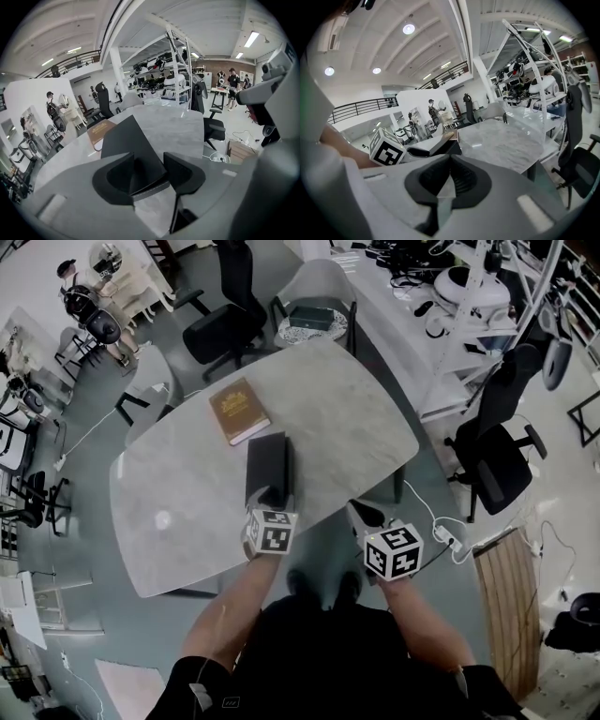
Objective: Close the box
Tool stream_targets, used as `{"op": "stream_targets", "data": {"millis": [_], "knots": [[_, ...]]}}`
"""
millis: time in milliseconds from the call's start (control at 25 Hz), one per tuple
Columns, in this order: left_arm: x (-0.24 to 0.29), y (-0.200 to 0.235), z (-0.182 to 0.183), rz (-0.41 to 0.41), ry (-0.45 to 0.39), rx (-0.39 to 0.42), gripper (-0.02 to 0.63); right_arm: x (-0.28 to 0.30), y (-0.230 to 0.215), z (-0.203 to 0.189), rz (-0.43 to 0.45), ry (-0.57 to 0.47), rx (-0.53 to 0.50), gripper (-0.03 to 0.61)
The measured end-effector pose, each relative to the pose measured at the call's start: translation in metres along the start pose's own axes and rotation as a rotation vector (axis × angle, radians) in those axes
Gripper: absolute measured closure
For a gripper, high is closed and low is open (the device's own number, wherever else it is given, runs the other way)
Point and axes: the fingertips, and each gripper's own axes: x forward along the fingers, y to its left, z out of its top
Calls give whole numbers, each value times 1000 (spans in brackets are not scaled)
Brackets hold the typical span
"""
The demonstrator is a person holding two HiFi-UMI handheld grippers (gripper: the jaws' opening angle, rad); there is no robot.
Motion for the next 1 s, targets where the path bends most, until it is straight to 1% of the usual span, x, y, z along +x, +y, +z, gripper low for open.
{"op": "stream_targets", "data": {"millis": [200,480,560,680,800,840,1000], "knots": [[4,-3,-4,-2,14,17,413,0,2,-5,2,10,0,574],[12,-8,-9,-23,43,21,399,-3,-3,-10,-7,20,6,574],[14,-11,-12,-34,49,-3,394,-4,-5,-13,-10,24,10,574],[14,-9,-11,-39,44,-56,417,-8,-10,-17,-16,31,8,574],[15,-8,-7,-33,30,-53,451,-12,-15,-21,-22,43,1,574],[14,-9,-6,-35,25,-57,453,-15,-17,-21,-23,45,-3,574],[6,-18,-3,-94,-33,-116,453,-27,-21,-20,-23,52,-22,574]]}}
